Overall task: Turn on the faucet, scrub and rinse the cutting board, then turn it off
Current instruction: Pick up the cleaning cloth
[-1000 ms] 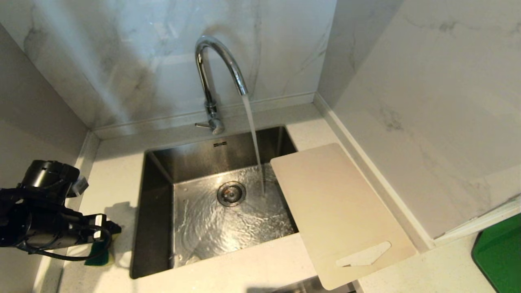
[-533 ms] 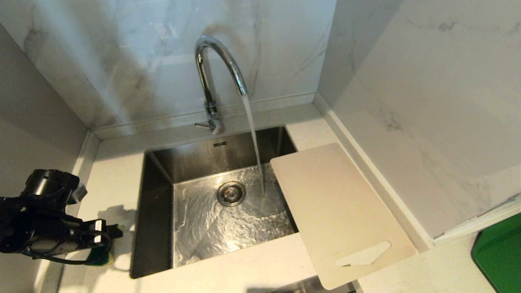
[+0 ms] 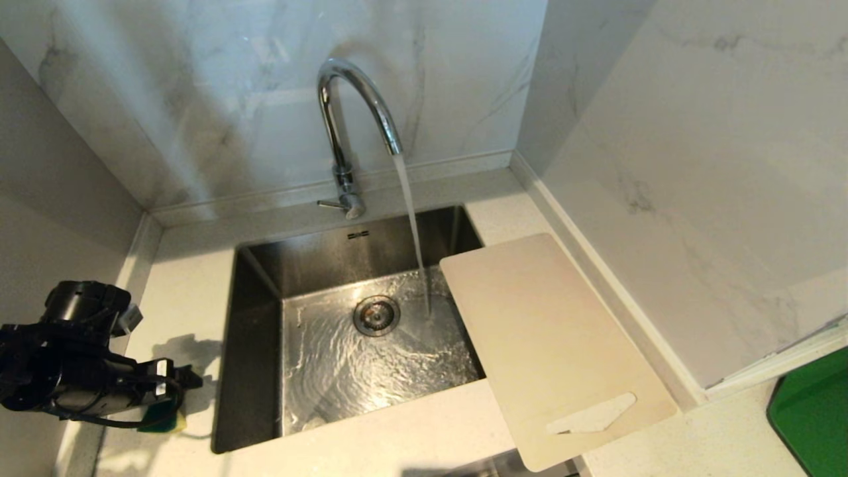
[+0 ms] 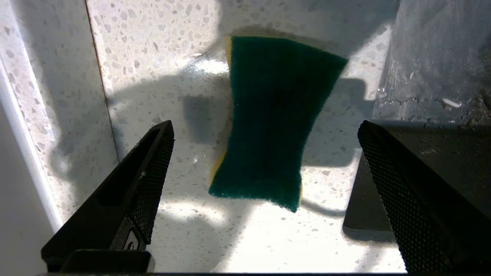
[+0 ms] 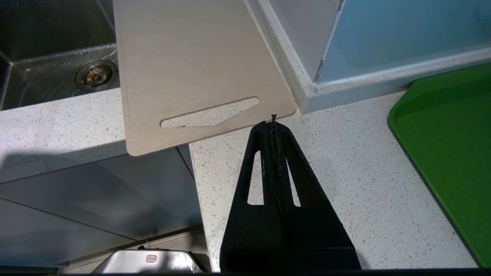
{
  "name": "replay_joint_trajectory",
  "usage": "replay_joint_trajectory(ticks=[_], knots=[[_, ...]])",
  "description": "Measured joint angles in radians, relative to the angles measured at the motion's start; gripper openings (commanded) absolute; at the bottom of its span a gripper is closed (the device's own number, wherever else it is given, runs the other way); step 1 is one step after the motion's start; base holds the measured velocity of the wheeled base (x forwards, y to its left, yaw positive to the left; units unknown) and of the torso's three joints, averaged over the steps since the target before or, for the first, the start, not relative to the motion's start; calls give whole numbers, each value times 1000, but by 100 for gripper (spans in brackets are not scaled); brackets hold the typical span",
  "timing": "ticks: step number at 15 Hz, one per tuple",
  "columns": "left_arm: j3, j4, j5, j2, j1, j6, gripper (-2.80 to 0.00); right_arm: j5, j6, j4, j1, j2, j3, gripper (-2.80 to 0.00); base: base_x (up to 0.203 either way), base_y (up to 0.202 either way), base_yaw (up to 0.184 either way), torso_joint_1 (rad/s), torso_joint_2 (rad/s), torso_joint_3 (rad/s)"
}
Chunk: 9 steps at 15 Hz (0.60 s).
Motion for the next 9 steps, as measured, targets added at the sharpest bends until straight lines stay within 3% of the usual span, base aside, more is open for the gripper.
replay_joint_trajectory(ticks=[2,9], knots=[[2,-3,-32,3,2,-4,0,0,0,0,0,0,0,-280,0,0,0,0,0,0],[26,-57,-38,25,21,-3,0,0,0,0,0,0,0,-280,0,0,0,0,0,0]])
